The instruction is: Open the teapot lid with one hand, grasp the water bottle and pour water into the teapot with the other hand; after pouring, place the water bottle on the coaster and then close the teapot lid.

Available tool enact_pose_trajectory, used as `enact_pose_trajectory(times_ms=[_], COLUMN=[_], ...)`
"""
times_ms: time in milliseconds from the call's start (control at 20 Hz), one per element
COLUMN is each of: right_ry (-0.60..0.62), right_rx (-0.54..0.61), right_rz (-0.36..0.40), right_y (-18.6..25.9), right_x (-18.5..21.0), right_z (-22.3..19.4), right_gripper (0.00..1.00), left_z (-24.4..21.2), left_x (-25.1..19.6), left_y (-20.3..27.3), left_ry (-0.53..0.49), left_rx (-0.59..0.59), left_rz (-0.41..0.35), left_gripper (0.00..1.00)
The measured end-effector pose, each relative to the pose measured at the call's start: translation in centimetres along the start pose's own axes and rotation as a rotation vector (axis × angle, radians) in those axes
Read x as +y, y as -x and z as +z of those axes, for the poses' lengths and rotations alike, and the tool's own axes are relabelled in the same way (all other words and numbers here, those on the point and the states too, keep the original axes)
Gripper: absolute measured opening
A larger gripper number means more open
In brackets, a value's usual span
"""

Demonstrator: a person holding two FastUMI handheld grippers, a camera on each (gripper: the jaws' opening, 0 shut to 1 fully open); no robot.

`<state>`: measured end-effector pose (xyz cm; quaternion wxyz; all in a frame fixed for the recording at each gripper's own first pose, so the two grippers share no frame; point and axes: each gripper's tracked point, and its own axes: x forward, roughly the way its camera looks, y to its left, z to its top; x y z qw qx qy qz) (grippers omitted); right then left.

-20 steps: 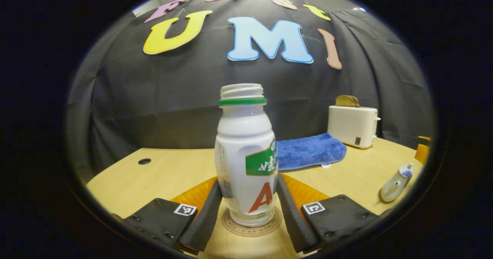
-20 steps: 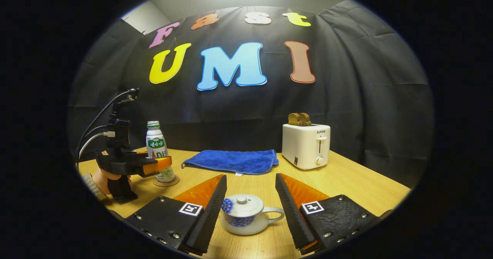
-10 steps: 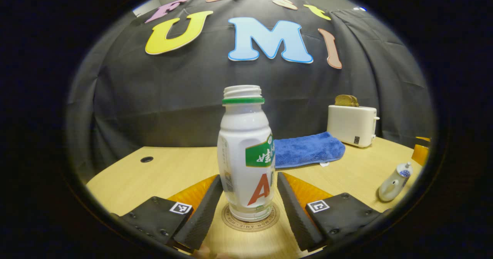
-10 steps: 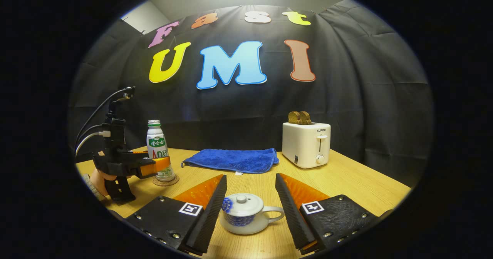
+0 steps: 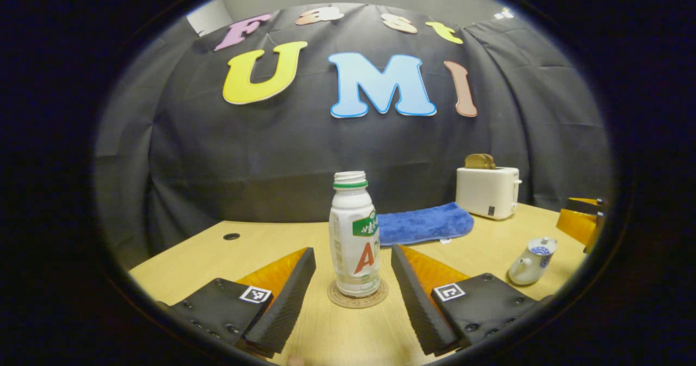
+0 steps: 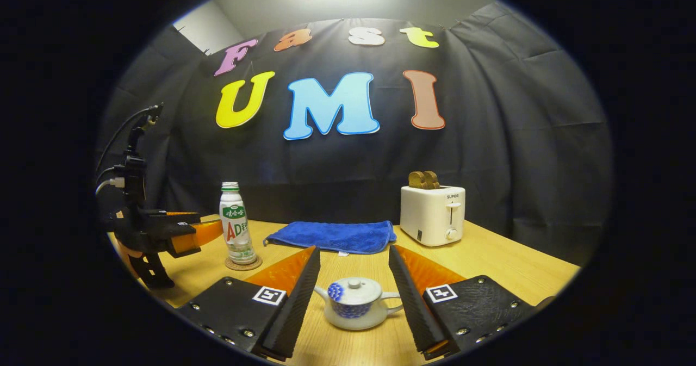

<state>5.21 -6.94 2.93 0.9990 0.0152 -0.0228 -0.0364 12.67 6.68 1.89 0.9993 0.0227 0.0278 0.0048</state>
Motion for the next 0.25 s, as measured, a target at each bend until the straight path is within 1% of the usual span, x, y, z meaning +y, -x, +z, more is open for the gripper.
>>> enact_pose_trajectory(times_ms=[100,250], right_ry=[0.005,0.006], right_rx=[0.015,0.036], right_rz=[0.006,0.019], right_y=[0.9,2.3], right_x=[0.8,2.1], right_z=[-0.8,-1.8], right_gripper=[0.78,0.78], left_z=[-0.1,-1.0], left_x=[-1.0,-3.0], left_y=[2.1,5.1], left_ry=[-0.017,-0.013], left_rx=[-0.005,-0.005], left_rz=[-0.006,-0.024], left_gripper=[0.93,0.93])
